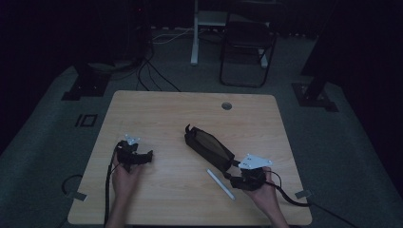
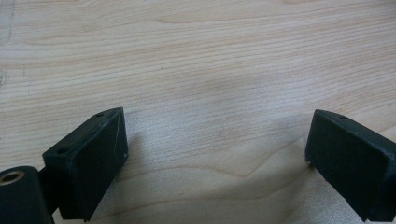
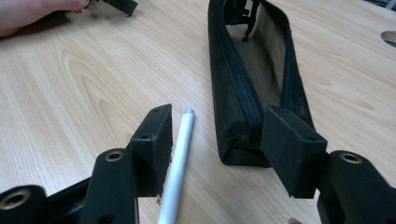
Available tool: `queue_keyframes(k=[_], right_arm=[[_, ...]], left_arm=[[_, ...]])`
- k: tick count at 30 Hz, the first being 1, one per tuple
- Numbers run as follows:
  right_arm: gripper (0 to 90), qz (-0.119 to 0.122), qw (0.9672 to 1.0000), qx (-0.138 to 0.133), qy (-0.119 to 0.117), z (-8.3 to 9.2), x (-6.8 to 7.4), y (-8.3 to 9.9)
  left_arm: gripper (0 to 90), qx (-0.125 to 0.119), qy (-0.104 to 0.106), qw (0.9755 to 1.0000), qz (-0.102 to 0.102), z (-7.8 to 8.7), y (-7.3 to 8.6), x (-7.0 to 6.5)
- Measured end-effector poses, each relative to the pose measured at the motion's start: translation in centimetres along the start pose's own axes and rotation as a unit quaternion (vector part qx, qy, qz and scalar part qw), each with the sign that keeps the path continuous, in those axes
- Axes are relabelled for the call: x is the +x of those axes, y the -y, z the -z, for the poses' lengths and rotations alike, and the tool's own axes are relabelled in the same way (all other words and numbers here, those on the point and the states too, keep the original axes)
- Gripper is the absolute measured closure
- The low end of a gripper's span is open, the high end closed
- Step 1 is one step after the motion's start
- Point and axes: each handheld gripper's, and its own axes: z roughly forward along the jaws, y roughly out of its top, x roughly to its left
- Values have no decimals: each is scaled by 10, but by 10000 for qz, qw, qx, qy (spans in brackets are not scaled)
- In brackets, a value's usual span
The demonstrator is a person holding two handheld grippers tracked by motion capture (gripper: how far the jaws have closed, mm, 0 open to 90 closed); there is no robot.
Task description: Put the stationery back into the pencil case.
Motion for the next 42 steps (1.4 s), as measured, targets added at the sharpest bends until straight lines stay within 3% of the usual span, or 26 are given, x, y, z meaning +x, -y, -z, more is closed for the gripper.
queue_keyframes(k=[37, 42], right_arm=[[440, 131, 9992, 333, -186, -23, 18, 19], [496, 96, 9991, 327, -271, -25, 19, 20]], left_arm=[[62, 1, 0, 10000, -1, 0, 0, 0], [62, 0, 0, 10000, 0, 0, 0, 0]])
